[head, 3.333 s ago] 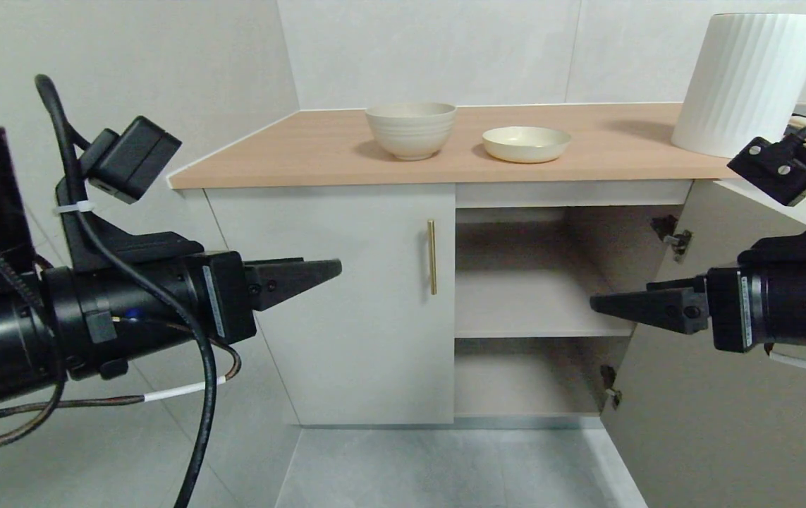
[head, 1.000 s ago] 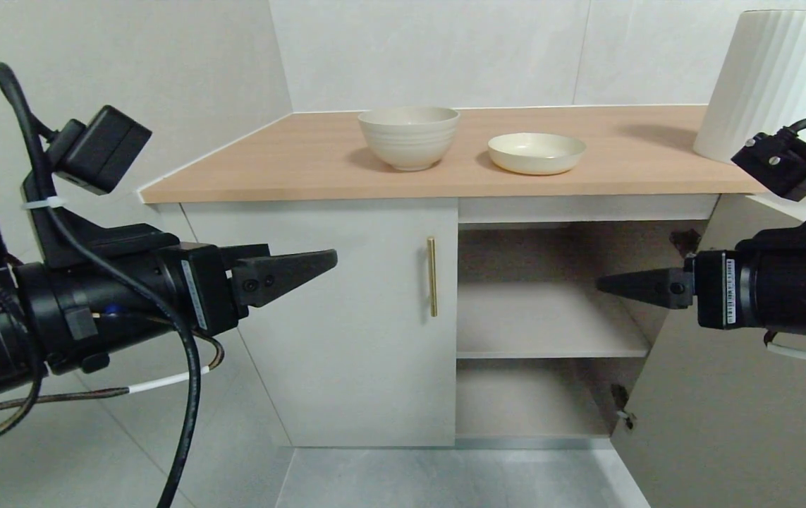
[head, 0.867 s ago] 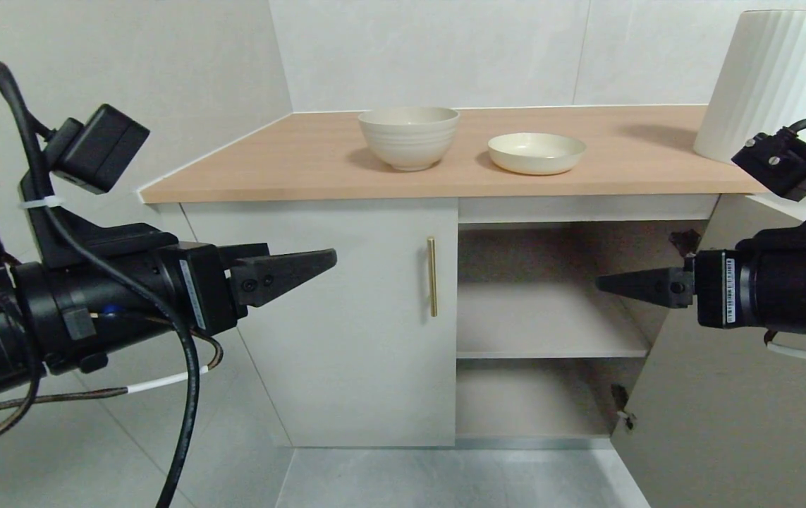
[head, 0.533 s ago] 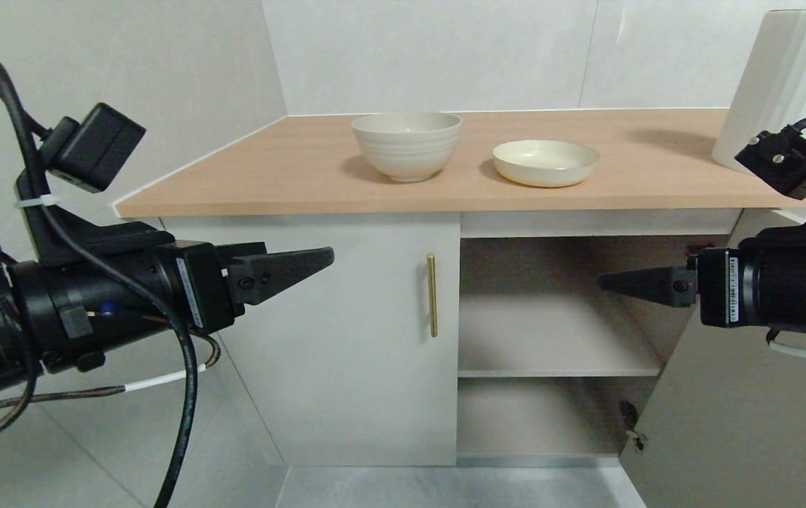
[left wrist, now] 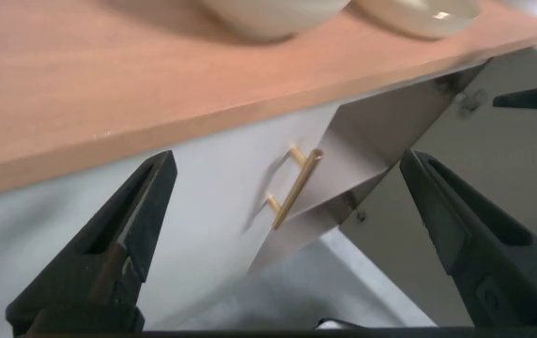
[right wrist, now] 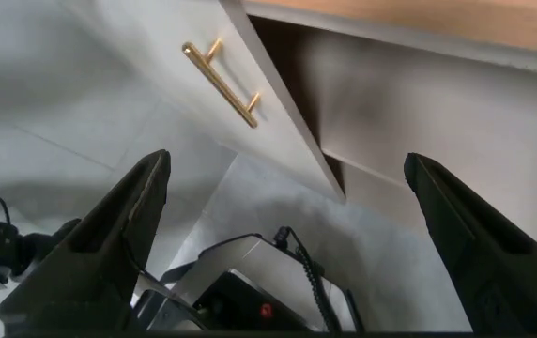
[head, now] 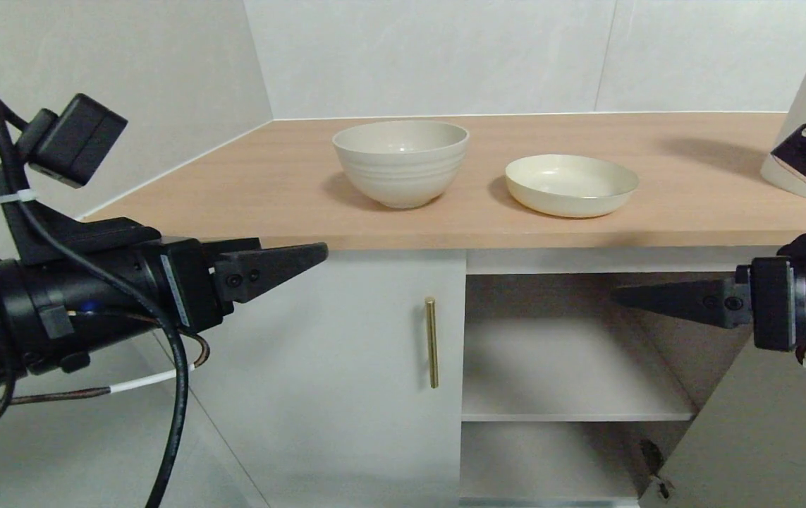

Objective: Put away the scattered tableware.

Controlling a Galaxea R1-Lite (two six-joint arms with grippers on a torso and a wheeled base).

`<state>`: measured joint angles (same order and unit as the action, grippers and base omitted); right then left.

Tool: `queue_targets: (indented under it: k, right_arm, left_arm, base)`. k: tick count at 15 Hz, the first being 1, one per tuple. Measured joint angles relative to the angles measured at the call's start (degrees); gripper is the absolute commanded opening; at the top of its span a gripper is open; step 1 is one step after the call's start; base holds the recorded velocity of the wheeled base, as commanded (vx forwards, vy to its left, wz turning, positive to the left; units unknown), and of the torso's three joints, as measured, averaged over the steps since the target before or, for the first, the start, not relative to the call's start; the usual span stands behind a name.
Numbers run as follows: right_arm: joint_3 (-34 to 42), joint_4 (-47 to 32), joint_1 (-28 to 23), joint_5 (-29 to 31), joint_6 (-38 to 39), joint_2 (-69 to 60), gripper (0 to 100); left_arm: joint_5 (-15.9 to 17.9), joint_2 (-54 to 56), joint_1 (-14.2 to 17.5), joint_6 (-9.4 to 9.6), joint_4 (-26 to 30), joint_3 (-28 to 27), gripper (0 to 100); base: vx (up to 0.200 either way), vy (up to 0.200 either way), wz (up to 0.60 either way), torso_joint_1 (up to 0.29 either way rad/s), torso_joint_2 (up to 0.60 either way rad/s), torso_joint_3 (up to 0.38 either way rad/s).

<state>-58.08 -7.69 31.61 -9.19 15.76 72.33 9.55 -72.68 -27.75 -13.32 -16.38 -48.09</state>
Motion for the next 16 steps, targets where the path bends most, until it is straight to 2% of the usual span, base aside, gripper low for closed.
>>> queue_targets:
  k: [8,12,16]
  right_arm:
    - [1.2,0.2,0.0,-0.1,-2.9,-1.0,100]
    - [1.6,0.3,0.0,-0.1,-3.3,-1.1,100]
    - [1.5,0.4,0.0,-0.1,-3.3,-0.9,100]
  left_arm:
    - [0.1,1.1,0.0,0.06,0.0,-0.1,100]
    - [0.7,0.5,-0.1,0.09,-0.1,-0.3,100]
    - [0.9,-0.9,-0.1,0.06,-0.3,-0.4,100]
  base:
    - [0.000,0.000,0.00,0.000,0.00,0.000]
    - [0.000,0.000,0.00,0.074,-0.24,-0.259]
    - [0.000,0.000,0.00,0.133,-0.52,-0.308]
